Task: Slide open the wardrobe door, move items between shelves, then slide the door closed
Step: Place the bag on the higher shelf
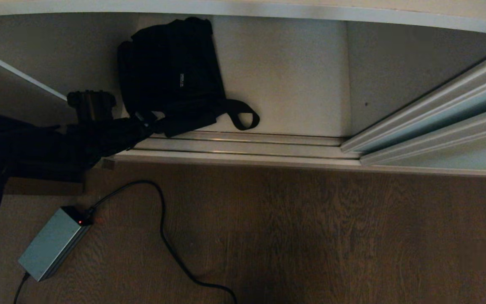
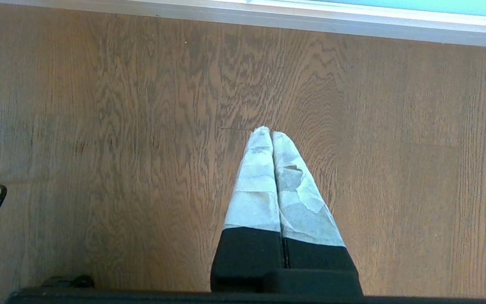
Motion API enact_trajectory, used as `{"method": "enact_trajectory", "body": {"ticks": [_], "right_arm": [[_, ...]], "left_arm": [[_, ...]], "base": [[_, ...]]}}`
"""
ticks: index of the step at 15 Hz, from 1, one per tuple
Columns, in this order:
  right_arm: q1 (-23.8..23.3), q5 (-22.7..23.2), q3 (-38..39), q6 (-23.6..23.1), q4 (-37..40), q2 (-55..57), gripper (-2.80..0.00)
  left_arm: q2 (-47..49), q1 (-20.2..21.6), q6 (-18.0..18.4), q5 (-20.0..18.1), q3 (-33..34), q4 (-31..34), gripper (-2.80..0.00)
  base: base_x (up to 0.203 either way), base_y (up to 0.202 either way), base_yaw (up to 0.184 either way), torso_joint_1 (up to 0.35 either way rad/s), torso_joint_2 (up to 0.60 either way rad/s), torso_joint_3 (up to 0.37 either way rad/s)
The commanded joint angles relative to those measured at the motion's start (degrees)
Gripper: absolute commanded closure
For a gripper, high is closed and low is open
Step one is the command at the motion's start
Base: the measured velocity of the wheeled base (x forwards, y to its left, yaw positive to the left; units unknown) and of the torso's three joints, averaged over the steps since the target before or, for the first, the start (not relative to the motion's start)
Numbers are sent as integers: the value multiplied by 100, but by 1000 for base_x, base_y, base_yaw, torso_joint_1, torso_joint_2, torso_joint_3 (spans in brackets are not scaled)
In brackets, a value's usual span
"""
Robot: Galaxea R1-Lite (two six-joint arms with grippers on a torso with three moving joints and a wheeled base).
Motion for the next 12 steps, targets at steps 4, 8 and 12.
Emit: {"method": "enact_trajectory", "body": {"ticks": [4,8,12], "right_arm": [[-1,0,1,3,1,-2,0],[6,0,8,2,1,-2,0],[2,0,4,2,-3,-2,0]], "left_arm": [[568,-23,-25,-150,-965,-53,-280],[447,-23,-48,-330,-1027,-643,-280],[781,-36,-26,-579,-1253,-650,-280]], "base": [[0,0,0,0,0,0],[0,0,0,0,0,0],[0,0,0,0,0,0]]}}
